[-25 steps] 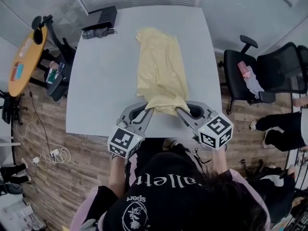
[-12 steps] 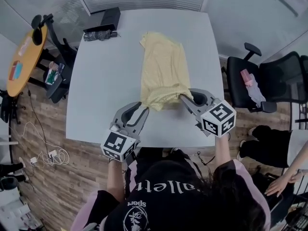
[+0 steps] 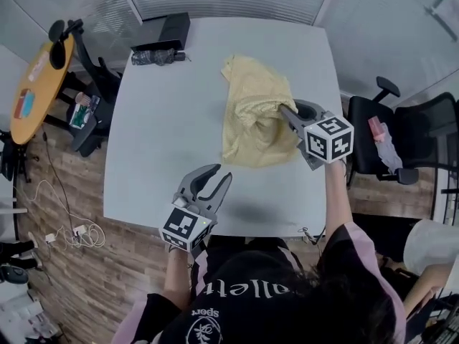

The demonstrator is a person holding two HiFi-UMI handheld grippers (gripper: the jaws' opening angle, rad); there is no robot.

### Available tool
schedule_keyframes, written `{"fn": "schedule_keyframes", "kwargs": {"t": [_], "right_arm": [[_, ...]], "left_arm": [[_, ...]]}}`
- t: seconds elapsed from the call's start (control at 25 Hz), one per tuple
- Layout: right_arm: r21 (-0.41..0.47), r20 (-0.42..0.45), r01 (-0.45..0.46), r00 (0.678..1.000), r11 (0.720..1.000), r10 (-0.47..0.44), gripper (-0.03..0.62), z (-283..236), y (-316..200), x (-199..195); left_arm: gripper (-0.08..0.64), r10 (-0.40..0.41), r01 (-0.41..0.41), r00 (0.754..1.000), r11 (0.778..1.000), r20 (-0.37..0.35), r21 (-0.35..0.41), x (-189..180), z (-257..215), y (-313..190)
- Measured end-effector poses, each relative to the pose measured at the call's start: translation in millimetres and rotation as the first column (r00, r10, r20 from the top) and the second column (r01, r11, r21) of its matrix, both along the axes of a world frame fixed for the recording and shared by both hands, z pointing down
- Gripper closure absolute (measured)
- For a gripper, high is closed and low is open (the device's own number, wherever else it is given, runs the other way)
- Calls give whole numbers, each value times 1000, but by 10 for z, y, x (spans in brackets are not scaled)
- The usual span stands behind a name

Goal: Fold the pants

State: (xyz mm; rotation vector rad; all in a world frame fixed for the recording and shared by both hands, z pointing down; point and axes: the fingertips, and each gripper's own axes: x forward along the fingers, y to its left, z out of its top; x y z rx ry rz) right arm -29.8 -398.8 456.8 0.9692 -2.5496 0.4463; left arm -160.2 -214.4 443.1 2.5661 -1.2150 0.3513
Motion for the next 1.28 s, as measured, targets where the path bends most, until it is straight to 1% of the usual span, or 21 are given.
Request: {"fn": "schedule_keyframes", "kwargs": {"t": [0.16, 0.28, 0.44, 0.52, 0.68, 0.76, 0.84, 0.88, 0.96, 1.04, 1.16, 1.28], "right_arm": [[-33, -20, -69, 997, 997, 69, 518, 280, -545, -61], [-67, -53, -126, 991, 990, 123, 518, 609, -900, -95], [-155, -57, -218, 976, 963, 212, 517, 1126, -1246, -94], [-181, -80, -259, 965, 949, 248, 517, 1344, -1321, -73], [-188, -189, -307, 943, 933, 272, 517, 1740, -1326, 10], [-196, -204, -344, 930, 918, 305, 517, 1864, -1323, 77], [-203, -185, -356, 929, 912, 321, 515, 1893, -1320, 84], [-201, -178, -355, 930, 913, 322, 502, 1884, -1318, 80], [-199, -175, -348, 932, 916, 317, 450, 1858, -1297, 89], [-193, -169, -330, 939, 924, 300, 414, 1791, -1250, 91], [-156, -151, -288, 952, 945, 265, 408, 1605, -1156, 73], [-114, -108, -246, 966, 963, 234, 408, 1370, -1028, 48]], "left_arm": [[443, 19, -19, 1000, 1000, -7, -18, -16, 55, -68], [443, 29, -29, 1000, 999, 0, -42, -60, 153, -71], [443, 27, -27, 1000, 997, -2, -76, -115, 255, -75], [443, 25, -25, 1000, 996, -2, -90, -149, 294, -72], [443, 15, -14, 1000, 994, 9, -112, -234, 363, -56], [443, 12, -10, 1000, 992, 13, -123, -279, 401, -47], [443, 13, -11, 1000, 991, 15, -133, -306, 437, -34], [443, 15, -13, 1000, 991, 15, -137, -309, 452, -27], [443, 23, -20, 1000, 990, 18, -140, -303, 473, -21], [443, 33, -29, 999, 990, 19, -140, -289, 477, -21], [443, 46, -43, 999, 990, 16, -132, -254, 457, -30], [443, 60, -59, 998, 992, 2, -110, -198, 403, -59]]}}
